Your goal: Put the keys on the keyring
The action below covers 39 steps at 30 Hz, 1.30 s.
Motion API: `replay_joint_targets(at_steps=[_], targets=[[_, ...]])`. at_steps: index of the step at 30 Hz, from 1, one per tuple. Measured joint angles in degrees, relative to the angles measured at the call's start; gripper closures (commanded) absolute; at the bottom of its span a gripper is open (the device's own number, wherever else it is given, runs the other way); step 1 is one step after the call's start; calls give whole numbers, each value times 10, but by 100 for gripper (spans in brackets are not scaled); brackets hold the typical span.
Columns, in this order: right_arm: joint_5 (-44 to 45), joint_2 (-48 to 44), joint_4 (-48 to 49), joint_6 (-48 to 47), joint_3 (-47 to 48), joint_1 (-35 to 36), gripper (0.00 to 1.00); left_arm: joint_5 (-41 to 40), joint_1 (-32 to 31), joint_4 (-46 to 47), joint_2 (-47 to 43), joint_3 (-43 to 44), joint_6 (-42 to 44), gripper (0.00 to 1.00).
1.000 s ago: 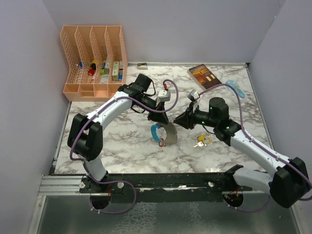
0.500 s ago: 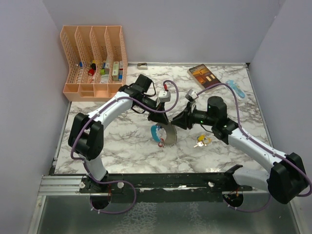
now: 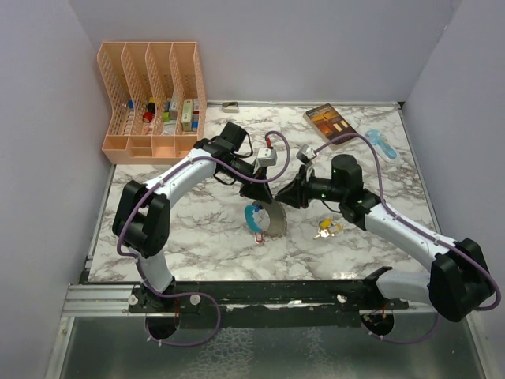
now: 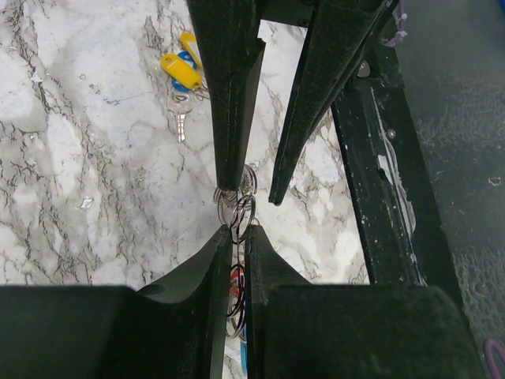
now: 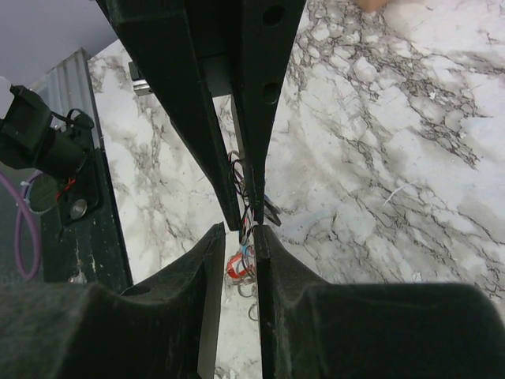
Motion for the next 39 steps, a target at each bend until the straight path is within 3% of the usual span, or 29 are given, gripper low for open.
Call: replay_joint_targets(at_steps=[17,26,39], targets=[[0,29,12,-9,18,0,81,0,0,0,0,0,-1,100],[-3,30,12,-14,18,0,98,0,0,0,1,0,-2,100],[-3,26,11,-14,16,0,99,0,-1,0,3,0,-3,100]])
